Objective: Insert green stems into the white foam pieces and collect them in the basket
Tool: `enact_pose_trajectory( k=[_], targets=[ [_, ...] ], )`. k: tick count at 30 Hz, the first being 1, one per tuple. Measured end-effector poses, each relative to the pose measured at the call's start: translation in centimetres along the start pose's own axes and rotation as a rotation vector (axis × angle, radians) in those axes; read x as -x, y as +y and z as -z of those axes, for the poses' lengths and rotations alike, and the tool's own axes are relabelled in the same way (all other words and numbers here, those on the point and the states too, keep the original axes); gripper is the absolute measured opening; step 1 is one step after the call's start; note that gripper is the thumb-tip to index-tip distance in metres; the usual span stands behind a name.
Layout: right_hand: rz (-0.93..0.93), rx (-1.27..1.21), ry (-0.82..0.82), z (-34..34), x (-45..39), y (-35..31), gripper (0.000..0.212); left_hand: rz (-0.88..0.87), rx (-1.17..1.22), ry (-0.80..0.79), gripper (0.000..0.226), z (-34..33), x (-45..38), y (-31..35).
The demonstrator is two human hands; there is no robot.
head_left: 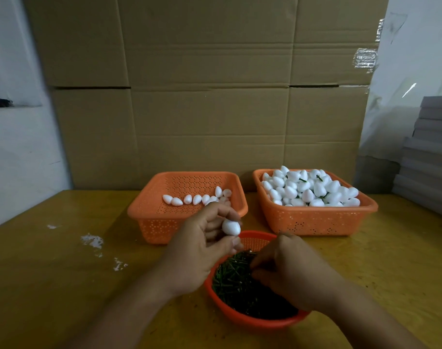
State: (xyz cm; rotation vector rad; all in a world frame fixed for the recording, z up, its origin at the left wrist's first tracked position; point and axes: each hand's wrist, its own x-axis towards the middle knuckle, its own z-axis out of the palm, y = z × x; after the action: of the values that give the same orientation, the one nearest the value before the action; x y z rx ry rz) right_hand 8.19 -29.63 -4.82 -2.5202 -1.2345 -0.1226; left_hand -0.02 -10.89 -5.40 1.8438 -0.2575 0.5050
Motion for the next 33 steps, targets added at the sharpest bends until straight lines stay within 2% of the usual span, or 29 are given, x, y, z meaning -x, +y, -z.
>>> enact_pose_trajectory(
  k=[5, 10, 14, 19, 22, 24, 29, 33],
  targets=[
    [-0.012, 0.224, -0.183, -0.4, -0.4, -0.8, 0.041, -0.011, -0.015, -0.047, 0.015, -0.7, 0.7, 0.2],
    [0.015, 0.275, -0.246, -1.1, -0.7, -1.5, 0.040, 0.066, 0.185, -0.035, 0.026, -1.0, 0.8, 0.8],
    [-0.031, 0.270, -0.206, -1.6, -0.8, -1.9, 0.030, 0.149, 0.403, 0.028, 0.037, -0.8, 0.6, 1.0],
    [-0.086, 0.199, -0.174, -1.5, -0.8, -1.8, 0.019, 0.268, 0.610, 0.061, 0.024, -0.3, 0.4, 1.4],
    [-0.087, 0.169, -0.144, -1.5, -0.7, -1.6, 0.018, 0.297, 0.679, 0.065, 0.030, -0.2, 0.4, 1.4],
    [-0.086, 0.154, -0.110, -1.4, -0.6, -1.5, 0.018, 0.305, 0.706, 0.065, 0.034, -0.2, 0.4, 1.4],
    [-0.111, 0.067, 0.011, -1.1, -0.5, -1.6, 0.026, 0.348, 0.707, 0.069, 0.023, -0.2, 0.3, 1.2],
    [-0.096, -0.090, 0.135, -0.8, -0.4, -1.5, 0.028, 0.373, 0.675, 0.064, 0.024, -0.2, 0.4, 1.2]
  ],
)
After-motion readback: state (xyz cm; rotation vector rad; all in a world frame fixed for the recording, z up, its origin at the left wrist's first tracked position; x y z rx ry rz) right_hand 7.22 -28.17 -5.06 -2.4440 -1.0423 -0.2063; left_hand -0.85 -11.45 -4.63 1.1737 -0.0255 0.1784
